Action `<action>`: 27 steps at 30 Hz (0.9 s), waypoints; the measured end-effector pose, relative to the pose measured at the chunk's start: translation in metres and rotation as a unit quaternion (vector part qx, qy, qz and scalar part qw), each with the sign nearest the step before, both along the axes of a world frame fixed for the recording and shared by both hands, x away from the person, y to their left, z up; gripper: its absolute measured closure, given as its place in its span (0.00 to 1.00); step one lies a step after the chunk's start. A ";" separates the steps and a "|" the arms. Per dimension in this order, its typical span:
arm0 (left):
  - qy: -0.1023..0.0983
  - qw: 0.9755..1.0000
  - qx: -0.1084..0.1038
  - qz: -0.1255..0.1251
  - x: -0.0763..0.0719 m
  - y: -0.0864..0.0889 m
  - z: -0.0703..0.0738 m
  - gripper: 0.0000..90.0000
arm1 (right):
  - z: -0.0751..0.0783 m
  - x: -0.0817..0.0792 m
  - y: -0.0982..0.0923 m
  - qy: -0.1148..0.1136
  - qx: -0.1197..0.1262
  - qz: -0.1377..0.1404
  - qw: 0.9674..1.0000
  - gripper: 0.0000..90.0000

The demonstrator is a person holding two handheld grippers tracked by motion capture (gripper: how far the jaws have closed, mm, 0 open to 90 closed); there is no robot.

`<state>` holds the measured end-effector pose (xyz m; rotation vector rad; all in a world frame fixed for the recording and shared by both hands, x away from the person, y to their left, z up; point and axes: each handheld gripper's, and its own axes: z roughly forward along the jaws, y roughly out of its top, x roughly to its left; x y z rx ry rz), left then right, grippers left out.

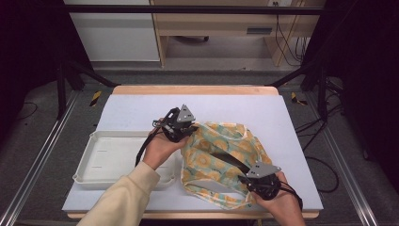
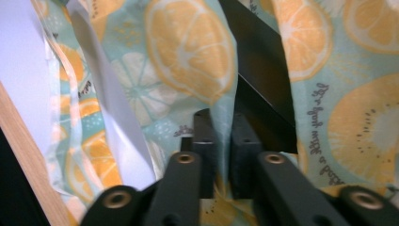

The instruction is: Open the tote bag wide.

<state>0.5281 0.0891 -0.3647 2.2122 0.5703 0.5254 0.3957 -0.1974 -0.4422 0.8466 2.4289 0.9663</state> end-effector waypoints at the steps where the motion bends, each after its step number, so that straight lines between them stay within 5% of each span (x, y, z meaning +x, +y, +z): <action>1: 0.000 1.000 0.000 0.000 0.000 0.000 0.000 0.99 | 0.002 -0.001 0.000 0.001 0.004 0.002 1.000 0.77; 6: 0.000 1.000 -0.005 0.003 -0.001 0.001 0.002 0.99 | 0.016 -0.011 -0.002 -0.003 0.014 0.006 1.000 0.44; 10: -0.002 1.000 -0.005 0.003 -0.001 0.001 0.003 0.99 | 0.033 -0.015 -0.006 -0.017 0.024 0.002 1.000 0.35; 14: -0.003 1.000 -0.007 0.002 -0.003 0.001 0.004 0.99 | 0.052 -0.011 -0.014 -0.041 0.032 -0.023 0.998 0.34; 19: -0.008 1.000 -0.014 0.003 -0.003 0.001 0.007 0.99 | 0.059 0.012 -0.026 -0.058 0.024 -0.099 0.993 0.32; 25: -0.016 1.000 -0.023 0.001 -0.005 0.000 0.011 0.99 | 0.041 0.046 -0.021 -0.012 0.005 -0.120 0.993 0.29; 27: -0.017 1.000 -0.025 0.000 -0.006 0.000 0.012 0.99 | 0.036 0.054 -0.020 -0.004 -0.010 -0.125 0.992 0.41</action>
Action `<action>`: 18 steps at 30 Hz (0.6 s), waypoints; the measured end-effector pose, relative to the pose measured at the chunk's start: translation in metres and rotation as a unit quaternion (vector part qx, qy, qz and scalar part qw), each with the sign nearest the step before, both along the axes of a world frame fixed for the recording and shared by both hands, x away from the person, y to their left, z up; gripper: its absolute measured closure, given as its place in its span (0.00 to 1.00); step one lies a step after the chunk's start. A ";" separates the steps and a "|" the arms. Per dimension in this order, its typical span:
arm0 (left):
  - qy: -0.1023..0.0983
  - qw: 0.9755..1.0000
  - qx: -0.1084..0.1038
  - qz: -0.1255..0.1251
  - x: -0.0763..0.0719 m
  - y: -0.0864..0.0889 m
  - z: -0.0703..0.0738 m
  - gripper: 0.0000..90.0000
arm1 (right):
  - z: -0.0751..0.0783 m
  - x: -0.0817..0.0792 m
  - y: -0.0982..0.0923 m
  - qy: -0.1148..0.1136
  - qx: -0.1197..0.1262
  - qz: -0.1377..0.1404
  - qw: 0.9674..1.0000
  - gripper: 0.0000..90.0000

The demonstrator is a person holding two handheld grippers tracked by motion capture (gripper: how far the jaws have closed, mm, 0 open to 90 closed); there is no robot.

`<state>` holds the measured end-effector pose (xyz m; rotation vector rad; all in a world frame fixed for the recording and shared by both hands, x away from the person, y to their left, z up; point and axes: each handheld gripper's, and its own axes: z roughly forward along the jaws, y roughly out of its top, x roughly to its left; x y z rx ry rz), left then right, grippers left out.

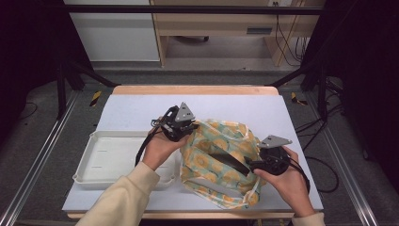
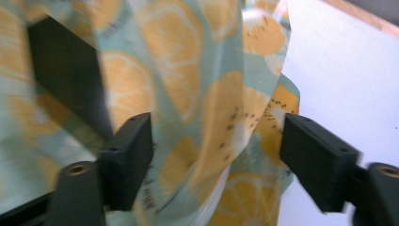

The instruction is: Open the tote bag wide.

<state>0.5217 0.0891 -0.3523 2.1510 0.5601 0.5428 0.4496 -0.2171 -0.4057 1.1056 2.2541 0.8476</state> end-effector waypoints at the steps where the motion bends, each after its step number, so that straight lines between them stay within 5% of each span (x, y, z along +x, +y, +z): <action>1: 0.000 1.000 0.002 -0.004 -0.001 0.000 0.000 0.99 | -0.001 0.003 -0.001 0.006 -0.004 0.001 1.000 0.54; 4: -0.002 1.000 0.012 -0.016 -0.004 -0.003 -0.002 0.99 | -0.002 0.007 -0.007 -0.002 -0.008 -0.011 1.000 0.86; 6: -0.002 0.999 0.024 -0.024 -0.005 -0.007 -0.006 0.99 | 0.000 0.008 -0.012 -0.013 -0.008 -0.023 1.000 0.97; 11: -0.005 0.998 0.058 -0.028 -0.007 -0.021 -0.027 0.98 | -0.008 0.013 -0.018 -0.031 -0.044 -0.048 0.997 1.00; 18: 0.018 0.997 0.074 -0.021 0.001 -0.028 -0.052 0.98 | -0.035 0.025 -0.025 -0.007 -0.043 -0.051 0.998 0.99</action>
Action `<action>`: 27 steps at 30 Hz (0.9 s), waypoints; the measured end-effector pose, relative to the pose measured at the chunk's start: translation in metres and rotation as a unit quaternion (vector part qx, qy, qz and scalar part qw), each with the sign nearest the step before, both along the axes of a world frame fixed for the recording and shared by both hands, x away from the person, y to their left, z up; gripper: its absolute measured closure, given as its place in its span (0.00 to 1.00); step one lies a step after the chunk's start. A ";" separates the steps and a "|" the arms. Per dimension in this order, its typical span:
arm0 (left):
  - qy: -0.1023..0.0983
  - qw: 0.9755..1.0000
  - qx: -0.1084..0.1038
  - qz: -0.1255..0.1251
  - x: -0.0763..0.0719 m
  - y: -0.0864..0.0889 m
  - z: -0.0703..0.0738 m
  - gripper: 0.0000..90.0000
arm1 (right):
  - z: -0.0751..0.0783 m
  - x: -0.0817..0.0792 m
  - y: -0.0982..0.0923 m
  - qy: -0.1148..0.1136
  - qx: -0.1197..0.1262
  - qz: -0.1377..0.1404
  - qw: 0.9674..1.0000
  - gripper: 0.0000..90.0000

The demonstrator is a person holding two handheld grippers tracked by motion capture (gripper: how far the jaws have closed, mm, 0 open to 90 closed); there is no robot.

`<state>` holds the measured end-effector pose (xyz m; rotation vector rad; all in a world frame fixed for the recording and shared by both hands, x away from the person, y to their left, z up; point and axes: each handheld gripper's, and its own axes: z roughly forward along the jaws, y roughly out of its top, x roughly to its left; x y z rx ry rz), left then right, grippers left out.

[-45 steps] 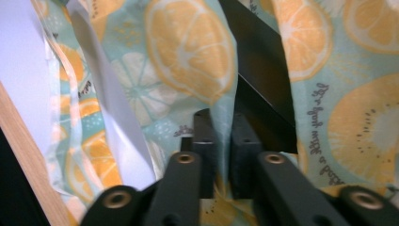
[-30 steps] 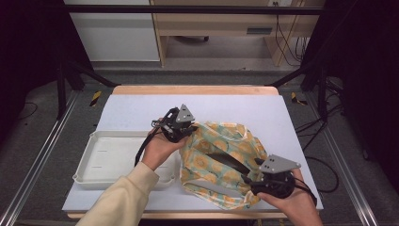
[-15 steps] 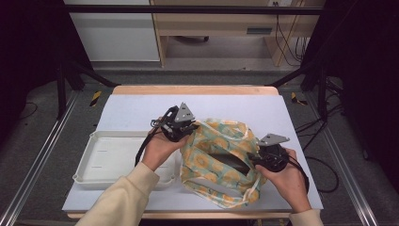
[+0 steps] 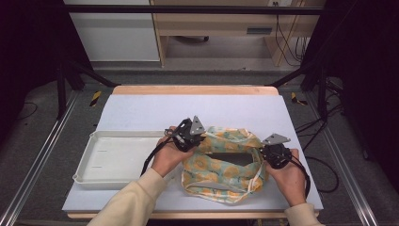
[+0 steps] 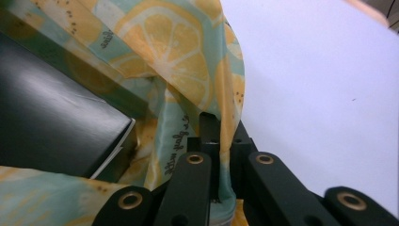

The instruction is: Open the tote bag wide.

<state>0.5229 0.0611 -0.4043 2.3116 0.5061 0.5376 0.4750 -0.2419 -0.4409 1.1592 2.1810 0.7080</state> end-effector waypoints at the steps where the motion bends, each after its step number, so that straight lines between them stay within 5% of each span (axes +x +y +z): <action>1: 0.003 1.000 0.000 0.002 0.001 -0.001 -0.003 0.98 | -0.003 0.002 -0.001 0.003 0.005 -0.003 1.000 0.99; 5: 0.009 1.000 0.006 0.005 0.004 -0.003 -0.010 0.98 | -0.013 0.008 -0.006 0.019 0.013 -0.002 1.000 0.94; 8: 0.013 1.000 0.008 0.006 0.004 -0.002 -0.011 0.98 | -0.013 0.008 -0.007 0.017 0.019 -0.003 1.000 0.81; 14: 0.015 1.000 0.006 0.003 0.004 -0.001 -0.011 0.99 | 0.003 -0.005 -0.010 -0.016 0.041 0.000 0.999 0.51; 20: 0.020 1.000 0.002 0.004 0.005 -0.001 -0.011 0.99 | 0.024 -0.008 -0.008 -0.041 0.066 0.020 0.997 0.37; 23: 0.021 1.000 0.004 0.001 0.004 -0.001 -0.011 0.99 | 0.029 -0.001 -0.004 -0.045 0.075 0.028 0.996 0.33; 27: 0.023 1.000 0.001 0.000 0.003 0.002 -0.013 0.98 | 0.025 0.009 0.000 -0.046 0.068 0.034 0.996 0.50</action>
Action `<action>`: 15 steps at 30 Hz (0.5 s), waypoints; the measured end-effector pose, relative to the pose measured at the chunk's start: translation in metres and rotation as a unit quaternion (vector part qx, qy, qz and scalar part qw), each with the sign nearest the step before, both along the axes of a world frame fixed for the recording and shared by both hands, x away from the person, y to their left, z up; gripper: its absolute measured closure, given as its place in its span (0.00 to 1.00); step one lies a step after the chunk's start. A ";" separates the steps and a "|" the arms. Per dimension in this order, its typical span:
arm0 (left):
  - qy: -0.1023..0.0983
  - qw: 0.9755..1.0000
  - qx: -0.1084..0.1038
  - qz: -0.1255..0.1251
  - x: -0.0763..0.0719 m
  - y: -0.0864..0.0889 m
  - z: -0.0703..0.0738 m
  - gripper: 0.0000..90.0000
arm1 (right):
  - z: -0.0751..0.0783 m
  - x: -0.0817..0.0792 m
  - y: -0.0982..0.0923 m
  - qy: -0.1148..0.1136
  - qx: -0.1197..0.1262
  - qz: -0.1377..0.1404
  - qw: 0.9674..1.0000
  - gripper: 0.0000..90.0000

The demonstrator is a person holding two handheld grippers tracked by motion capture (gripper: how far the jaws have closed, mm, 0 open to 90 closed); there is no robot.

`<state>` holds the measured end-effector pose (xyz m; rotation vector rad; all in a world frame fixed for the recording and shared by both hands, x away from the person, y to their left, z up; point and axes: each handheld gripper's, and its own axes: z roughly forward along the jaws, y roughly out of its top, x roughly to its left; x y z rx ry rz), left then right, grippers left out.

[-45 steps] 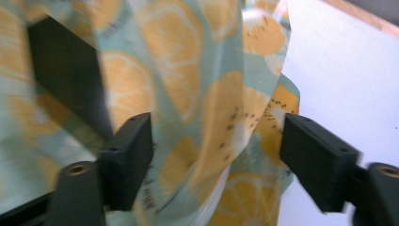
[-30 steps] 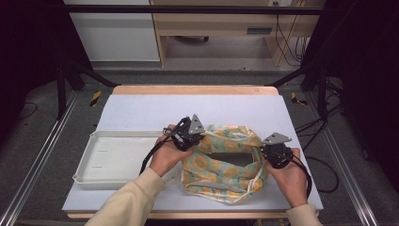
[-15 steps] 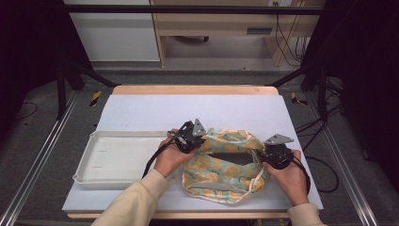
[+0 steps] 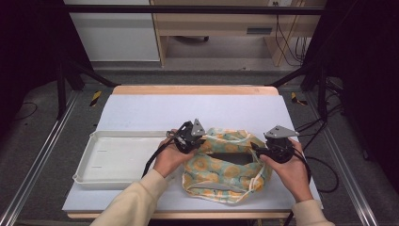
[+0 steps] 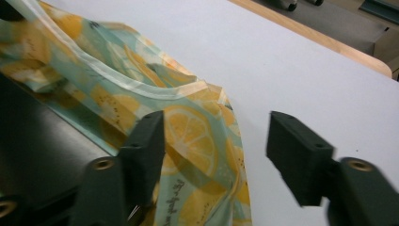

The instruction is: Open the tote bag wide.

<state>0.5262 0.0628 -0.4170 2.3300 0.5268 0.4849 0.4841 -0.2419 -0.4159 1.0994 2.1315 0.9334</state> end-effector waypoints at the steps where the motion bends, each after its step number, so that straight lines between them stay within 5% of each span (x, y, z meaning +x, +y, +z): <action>1: 0.001 1.000 -0.002 0.000 0.000 0.000 -0.001 0.98 | -0.003 0.003 0.001 0.008 0.000 -0.001 1.000 0.58; 6: -0.003 1.000 -0.003 -0.004 -0.002 0.004 0.002 0.92 | -0.015 0.006 0.003 0.031 -0.001 0.008 0.999 0.94; 9: -0.013 1.000 -0.014 -0.003 -0.008 0.007 0.007 0.74 | -0.015 0.006 0.002 0.028 0.005 0.011 1.000 0.99; 15: -0.032 0.999 -0.034 -0.005 -0.023 0.020 0.021 0.61 | -0.014 0.006 0.000 0.023 0.011 0.008 1.000 0.99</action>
